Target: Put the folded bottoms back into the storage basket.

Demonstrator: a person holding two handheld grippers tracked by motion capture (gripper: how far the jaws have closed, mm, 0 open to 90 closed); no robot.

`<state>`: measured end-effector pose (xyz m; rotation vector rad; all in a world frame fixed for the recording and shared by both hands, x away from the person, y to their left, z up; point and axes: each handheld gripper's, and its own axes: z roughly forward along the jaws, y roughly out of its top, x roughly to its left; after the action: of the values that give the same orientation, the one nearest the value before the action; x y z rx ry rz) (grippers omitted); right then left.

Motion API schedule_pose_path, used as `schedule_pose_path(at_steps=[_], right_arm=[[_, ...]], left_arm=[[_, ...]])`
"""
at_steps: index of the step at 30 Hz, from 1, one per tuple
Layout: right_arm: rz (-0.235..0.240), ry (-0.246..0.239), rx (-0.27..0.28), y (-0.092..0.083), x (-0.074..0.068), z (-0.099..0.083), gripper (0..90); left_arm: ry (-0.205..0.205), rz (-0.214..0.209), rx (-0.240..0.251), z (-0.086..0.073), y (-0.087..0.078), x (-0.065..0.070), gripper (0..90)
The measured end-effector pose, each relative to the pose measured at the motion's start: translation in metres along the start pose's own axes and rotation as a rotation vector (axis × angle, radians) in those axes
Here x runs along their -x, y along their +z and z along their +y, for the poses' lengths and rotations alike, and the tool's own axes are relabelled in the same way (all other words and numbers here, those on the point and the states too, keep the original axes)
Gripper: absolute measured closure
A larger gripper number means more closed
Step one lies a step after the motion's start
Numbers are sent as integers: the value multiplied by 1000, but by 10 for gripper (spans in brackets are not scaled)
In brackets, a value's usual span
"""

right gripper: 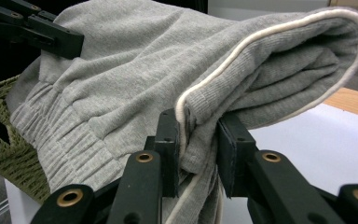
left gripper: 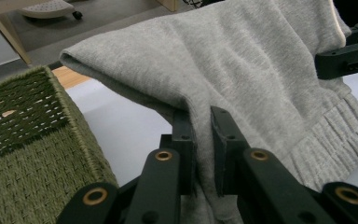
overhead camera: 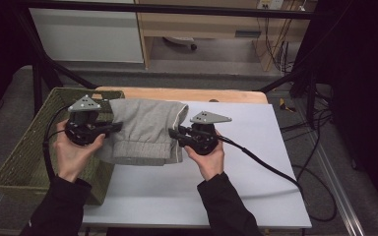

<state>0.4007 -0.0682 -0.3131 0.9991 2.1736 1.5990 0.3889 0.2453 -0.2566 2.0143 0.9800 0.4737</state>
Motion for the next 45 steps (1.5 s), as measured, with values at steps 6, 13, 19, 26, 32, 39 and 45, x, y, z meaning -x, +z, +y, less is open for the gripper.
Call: schedule_pose_path(at_steps=[6,13,19,26,32,39,45], right_arm=[[6,-3,7,4,-6,3,726],[8,-18,11,9,-13,7,726],[18,-20,19,14,-19,10,726],[33,-17,22,21,-26,14,726],[39,-22,26,26,-33,20,727],[50,-23,32,34,-41,25,728],[56,-29,33,41,-49,29,728]], left_arm=[[-8,3,3,-1,-5,-4,814],[-2,18,1,-2,-13,-10,814],[-12,18,3,-3,-20,-16,814],[-22,21,7,-6,-28,-23,814],[-25,33,12,-8,-36,-29,814],[-30,46,13,-9,-46,-37,814],[-43,55,16,-12,-54,-44,815]])
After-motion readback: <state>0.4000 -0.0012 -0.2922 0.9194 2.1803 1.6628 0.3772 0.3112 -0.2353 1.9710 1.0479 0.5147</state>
